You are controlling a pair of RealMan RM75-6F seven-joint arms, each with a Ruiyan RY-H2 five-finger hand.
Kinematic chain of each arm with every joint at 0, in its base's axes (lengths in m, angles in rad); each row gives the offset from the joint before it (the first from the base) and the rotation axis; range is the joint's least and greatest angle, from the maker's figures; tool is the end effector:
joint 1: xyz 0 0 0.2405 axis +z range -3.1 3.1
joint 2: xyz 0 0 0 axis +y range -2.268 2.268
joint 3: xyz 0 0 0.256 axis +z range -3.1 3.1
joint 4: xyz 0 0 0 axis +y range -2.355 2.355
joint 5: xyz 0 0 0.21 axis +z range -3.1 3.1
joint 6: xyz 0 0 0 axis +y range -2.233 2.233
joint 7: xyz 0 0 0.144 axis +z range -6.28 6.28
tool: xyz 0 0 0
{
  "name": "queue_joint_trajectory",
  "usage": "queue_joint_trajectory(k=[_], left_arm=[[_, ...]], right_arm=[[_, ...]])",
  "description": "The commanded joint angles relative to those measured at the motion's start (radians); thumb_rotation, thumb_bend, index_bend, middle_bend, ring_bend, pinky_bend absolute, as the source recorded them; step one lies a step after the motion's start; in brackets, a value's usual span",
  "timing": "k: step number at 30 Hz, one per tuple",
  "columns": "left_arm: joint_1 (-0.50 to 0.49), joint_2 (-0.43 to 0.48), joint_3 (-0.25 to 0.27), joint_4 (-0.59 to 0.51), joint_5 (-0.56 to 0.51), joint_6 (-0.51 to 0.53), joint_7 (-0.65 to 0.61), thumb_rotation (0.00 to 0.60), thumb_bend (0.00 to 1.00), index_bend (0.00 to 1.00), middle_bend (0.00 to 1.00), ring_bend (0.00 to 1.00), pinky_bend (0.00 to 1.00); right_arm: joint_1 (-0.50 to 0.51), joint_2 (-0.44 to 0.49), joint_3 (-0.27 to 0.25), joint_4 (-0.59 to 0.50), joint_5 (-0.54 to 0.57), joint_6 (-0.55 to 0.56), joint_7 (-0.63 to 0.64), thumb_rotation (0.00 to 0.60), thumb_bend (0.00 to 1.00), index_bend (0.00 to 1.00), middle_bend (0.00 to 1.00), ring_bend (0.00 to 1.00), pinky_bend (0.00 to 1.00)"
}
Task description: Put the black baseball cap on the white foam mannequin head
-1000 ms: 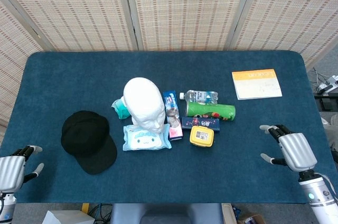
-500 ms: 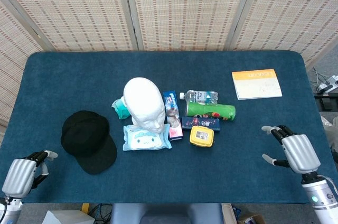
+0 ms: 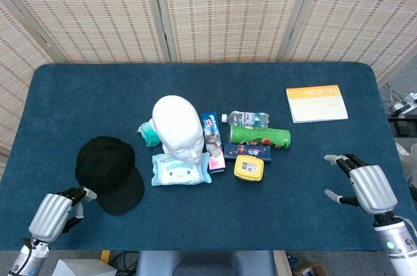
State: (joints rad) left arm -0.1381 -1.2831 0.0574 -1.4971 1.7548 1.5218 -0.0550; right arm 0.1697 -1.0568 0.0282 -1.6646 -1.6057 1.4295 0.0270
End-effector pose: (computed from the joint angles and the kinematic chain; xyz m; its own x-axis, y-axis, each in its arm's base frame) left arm -0.2792 0.1687 0.0934 0.3220 0.0716 0.9440 0.9072 -0.3086 -0.2860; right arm -0.2807 -0.1991 0.1577 0.3990 -0.0471 0.9157 -0.9036 -0.1898 0.3840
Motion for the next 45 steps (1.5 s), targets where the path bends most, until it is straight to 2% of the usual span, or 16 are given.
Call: queue_joint_trajectory(k=[1, 16, 25, 45], left_arm=[[-0.022, -0.009, 0.002, -0.025, 0.002, -0.035, 0.026, 0.600, 0.80, 0.45, 0.51, 0.50, 0.71], [-0.096, -0.070, -0.023, -0.076, -0.061, -0.175, 0.126, 0.600, 0.81, 0.46, 0.51, 0.50, 0.72], [-0.113, -0.125, -0.031, -0.025, -0.095, -0.203, 0.158, 0.600, 0.81, 0.44, 0.50, 0.47, 0.72], [-0.140, -0.130, -0.070, 0.037, -0.194, -0.237, 0.177, 0.600, 0.81, 0.45, 0.46, 0.43, 0.68]], right_arm=[[0.000, 0.000, 0.000, 0.001, 0.000, 0.000, 0.002, 0.600, 0.00, 0.29, 0.39, 0.29, 0.62], [-0.001, 0.005, 0.002, 0.002, 0.000, 0.004, 0.015, 0.600, 0.00, 0.29, 0.39, 0.29, 0.62], [-0.004, 0.008, 0.002, 0.003, -0.004, 0.011, 0.027, 0.600, 0.00, 0.29, 0.39, 0.29, 0.62], [-0.003, 0.008, 0.003, -0.001, 0.001, 0.004, 0.020, 0.600, 0.00, 0.29, 0.39, 0.29, 0.62]])
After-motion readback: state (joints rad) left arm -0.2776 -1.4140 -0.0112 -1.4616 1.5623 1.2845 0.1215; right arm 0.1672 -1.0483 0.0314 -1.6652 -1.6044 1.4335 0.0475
